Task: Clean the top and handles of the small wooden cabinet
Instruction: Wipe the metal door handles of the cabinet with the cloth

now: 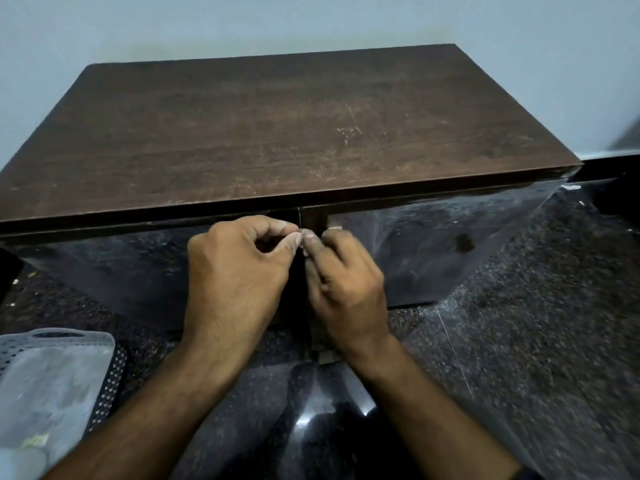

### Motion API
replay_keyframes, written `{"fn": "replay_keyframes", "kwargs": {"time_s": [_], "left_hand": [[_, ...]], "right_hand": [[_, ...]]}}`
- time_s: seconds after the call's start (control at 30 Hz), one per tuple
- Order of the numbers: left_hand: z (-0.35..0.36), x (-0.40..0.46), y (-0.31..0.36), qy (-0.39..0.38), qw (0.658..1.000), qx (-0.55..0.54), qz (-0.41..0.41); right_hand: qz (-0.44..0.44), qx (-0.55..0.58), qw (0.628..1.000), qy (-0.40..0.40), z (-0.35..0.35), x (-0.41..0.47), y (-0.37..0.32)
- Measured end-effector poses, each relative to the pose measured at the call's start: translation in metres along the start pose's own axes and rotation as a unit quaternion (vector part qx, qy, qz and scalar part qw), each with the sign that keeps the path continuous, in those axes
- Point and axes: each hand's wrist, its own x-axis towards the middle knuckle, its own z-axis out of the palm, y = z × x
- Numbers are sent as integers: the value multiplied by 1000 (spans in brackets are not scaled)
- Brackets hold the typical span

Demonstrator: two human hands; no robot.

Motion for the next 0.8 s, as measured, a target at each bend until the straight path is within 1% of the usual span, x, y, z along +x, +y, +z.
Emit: {"fn": "replay_keyframes", "kwargs": {"time_s": [0.07,0.13,0.17,0.27,0.33,0.5,0.57,0.7,0.8], "left_hand": [[0,-2,-1,-14,1000,0,-3],[-1,-2,-3,-18,1000,-4,-3],[-2,-1,-4,-18,1000,-7,-4],[0,-1,-4,-24,1000,-4,-5],[1,-2,-4,-35,999,-1,-1],[0,-1,-7,-40,999,-8,-6],[1,-1,-6,-40,999,-11,-7],[4,-3,-2,-52,999,3,0],[2,-4,-2,-61,998,-6,0]], "right_hand": [[17,26,998,51,-3,4,10],[35,22,993,108,-7,8,18],[37,17,993,113,-7,8,18],[24,6,996,82,-1,7,9],[19,-8,997,77,-1,8,10],[82,17,987,137,-12,6,26],[89,16,986,142,-9,6,20],[86,50,988,114,0,10,4],[110,63,981,148,-8,7,21]]}}
